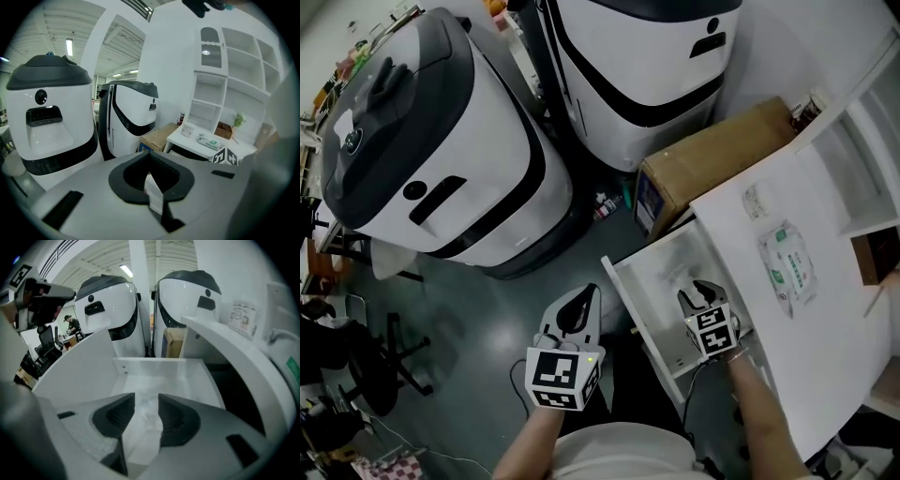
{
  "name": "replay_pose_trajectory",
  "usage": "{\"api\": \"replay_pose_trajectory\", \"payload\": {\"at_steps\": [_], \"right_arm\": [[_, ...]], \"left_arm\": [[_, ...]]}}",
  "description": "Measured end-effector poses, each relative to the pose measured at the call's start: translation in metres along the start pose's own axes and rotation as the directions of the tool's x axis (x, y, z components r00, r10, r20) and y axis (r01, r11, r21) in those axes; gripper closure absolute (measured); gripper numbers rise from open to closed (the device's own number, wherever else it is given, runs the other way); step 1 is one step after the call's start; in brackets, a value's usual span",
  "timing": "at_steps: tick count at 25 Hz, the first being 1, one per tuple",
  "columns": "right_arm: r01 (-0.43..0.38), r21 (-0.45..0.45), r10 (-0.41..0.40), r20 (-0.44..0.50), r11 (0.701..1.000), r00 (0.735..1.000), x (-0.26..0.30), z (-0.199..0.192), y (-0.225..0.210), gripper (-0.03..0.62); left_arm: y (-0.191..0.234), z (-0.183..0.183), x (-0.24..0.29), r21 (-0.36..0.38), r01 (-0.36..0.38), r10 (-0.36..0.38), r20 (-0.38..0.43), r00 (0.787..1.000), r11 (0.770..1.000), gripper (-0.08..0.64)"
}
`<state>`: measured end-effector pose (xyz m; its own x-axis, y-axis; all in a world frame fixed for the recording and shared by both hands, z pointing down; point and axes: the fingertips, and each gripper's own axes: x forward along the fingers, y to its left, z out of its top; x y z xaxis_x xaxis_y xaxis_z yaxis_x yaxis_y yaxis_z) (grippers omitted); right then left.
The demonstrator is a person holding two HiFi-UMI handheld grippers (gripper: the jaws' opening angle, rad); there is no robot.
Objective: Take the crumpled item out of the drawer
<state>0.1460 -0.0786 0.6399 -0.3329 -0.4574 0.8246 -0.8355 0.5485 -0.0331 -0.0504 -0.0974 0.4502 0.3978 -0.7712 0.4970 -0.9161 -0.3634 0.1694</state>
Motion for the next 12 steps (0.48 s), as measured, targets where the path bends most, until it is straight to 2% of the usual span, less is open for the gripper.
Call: {"api": "replay_pose_trajectory", "payload": {"at_steps": [3,7,12], "right_arm": [[0.005,-0.112,-0.013,-0.063,0.994,0.998,0.010,-0.009,-0.003,0.451],[0.029,-0.286,-0.064,-0.115,0.958,0.991,0.023,-0.016,-0.005,0.451],[0.000,-0.340,-0.071,-0.197,0.941,0.978,0.038,-0.033,-0.007,0.449]], "left_arm": [[0.003,-0.006,0.000,-0.009,-0.015,0.015,-0.012,1.000,1.000,0.569],[0.008,-0.012,-0.001,-0.037,-0.031,0.030,-0.021,0.999,0.999,0.569],[0.012,-0.019,0.000,-0.057,-0.045,0.043,-0.029,0.999,0.997,0.569]]}}
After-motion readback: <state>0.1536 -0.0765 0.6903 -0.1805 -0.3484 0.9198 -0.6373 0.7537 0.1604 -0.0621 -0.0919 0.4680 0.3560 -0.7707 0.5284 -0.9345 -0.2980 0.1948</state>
